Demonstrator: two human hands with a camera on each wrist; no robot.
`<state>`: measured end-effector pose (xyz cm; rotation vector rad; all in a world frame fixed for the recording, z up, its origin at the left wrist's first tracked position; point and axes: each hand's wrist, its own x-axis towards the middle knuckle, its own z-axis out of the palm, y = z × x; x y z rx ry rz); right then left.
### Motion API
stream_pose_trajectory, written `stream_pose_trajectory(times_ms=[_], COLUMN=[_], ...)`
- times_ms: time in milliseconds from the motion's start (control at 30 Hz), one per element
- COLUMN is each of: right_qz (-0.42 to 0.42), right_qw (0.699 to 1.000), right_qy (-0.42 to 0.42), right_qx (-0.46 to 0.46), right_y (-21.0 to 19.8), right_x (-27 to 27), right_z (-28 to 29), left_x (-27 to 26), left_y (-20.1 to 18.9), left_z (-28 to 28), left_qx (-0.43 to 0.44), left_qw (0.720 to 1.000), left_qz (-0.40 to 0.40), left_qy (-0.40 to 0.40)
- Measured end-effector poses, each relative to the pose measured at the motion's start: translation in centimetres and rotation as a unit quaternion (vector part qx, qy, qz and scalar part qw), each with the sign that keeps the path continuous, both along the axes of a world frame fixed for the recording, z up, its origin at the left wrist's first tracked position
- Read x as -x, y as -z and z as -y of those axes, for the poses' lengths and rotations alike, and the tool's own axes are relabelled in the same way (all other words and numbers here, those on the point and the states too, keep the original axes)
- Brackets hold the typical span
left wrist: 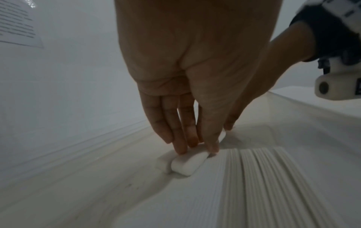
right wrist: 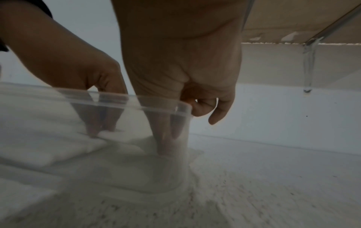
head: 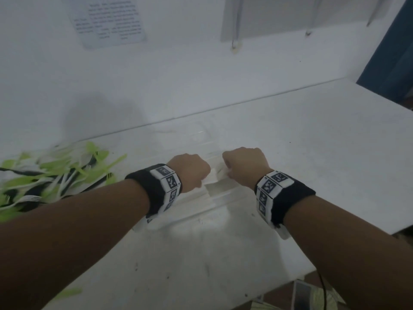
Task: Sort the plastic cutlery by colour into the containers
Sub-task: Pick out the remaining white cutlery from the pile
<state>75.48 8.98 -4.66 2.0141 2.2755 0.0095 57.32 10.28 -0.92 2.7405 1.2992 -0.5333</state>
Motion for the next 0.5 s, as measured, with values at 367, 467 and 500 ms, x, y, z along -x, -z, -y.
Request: stream_pose_trajectory(times_ms=[367,467,500], right_qz=[0.005,-0.041,-0.063], right_qw=[1.000,0.999,0.998], right_qy=[0.012,0.003,0.000], right_qx=[0.018,-0.014,-0.024], right_y=[-1.1,-1.9,-2.2], right_x=[0.9,1.4,1.8], right_z=[0.1,0.5,0.5], left_x=[0.4,2.5,3.5], left_y=[0.0,-0.6,-0.9], left_z=[-0.4,-0.8,-0.8], left_qx=[0.010,0.043,0.047], left_qw=[1.000,0.984,0.972], left_qz=[0.016,0.157,0.212], left_qy=[-0.024,-0.070,-0.091])
